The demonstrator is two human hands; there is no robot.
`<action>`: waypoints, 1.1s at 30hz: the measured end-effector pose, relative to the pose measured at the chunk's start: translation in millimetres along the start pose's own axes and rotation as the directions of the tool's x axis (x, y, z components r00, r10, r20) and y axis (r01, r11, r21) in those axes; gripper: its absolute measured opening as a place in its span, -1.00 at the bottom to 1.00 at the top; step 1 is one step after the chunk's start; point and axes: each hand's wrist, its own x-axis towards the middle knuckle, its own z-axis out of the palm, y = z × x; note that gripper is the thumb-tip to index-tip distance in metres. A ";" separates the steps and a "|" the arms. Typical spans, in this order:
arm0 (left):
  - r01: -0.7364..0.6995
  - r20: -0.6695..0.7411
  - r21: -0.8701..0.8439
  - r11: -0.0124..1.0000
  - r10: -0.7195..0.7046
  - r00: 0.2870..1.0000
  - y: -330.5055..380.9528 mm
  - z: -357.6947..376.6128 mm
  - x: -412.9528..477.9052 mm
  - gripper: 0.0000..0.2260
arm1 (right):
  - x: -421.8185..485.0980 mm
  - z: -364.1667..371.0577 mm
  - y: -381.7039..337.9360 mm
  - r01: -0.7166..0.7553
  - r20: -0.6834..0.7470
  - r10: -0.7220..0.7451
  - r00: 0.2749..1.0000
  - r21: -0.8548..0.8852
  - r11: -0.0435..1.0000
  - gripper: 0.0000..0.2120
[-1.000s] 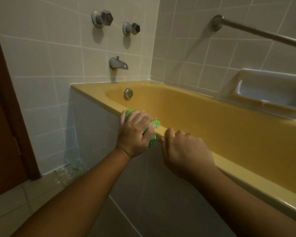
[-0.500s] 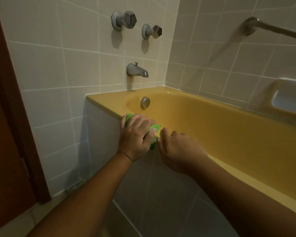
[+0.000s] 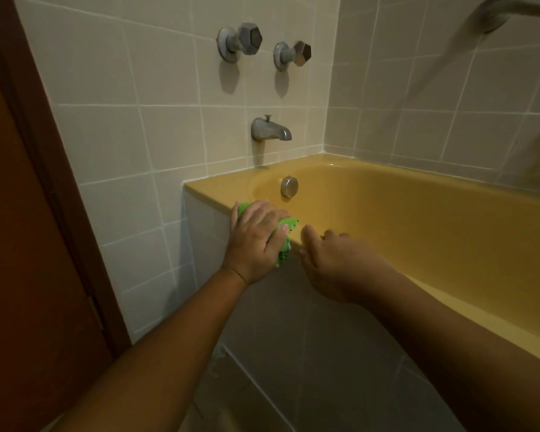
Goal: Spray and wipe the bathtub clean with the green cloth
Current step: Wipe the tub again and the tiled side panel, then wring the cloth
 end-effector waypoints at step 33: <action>0.185 0.254 0.034 0.982 -0.187 0.949 -191.0 -40.2 69.6 -0.56 | 174.9 30.0 -80.9 0.034 0.045 -0.036 0.998 0.044 0.998 -0.39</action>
